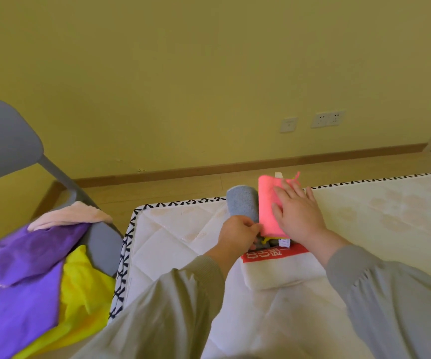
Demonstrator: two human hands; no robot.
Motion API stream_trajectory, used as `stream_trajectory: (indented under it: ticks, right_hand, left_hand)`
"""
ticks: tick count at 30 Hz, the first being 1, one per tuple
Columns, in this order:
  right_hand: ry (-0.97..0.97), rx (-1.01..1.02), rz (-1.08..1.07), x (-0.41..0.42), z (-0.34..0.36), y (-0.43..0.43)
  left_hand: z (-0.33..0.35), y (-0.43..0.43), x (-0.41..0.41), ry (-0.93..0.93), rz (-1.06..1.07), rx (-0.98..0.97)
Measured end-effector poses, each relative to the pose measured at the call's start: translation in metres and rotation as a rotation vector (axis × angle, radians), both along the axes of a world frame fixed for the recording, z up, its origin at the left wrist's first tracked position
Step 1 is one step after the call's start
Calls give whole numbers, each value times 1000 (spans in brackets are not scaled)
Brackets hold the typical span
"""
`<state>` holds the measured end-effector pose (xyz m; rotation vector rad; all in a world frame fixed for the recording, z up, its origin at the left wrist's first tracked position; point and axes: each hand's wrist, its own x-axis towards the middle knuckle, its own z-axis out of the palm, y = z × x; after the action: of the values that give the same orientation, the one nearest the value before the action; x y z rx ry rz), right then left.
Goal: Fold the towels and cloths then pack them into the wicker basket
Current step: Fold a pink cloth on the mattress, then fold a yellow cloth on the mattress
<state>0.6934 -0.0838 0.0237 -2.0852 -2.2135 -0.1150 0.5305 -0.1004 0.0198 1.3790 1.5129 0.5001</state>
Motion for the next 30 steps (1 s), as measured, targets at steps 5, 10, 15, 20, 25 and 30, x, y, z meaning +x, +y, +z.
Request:
stream_trajectory:
  ticks: [5, 10, 15, 20, 25, 30]
  right_hand:
    - [47, 26, 40, -26, 16, -15]
    - [169, 79, 107, -85, 18, -36]
    - [444, 73, 93, -168, 5, -61]
    - [639, 27, 3, -246, -20, -81]
    - [619, -105, 96, -311, -54, -100]
    - [632, -215, 246, -368, -75, -113]
  left_hand:
    - [13, -15, -19, -9, 31, 45]
    - [23, -35, -63, -26, 132, 35]
    - [16, -63, -132, 70, 166, 112]
    - [4, -91, -206, 180, 248, 186]
    - [-23, -121, -289, 435, 271, 259]
    - [-45, -124, -349, 823, 231, 150]
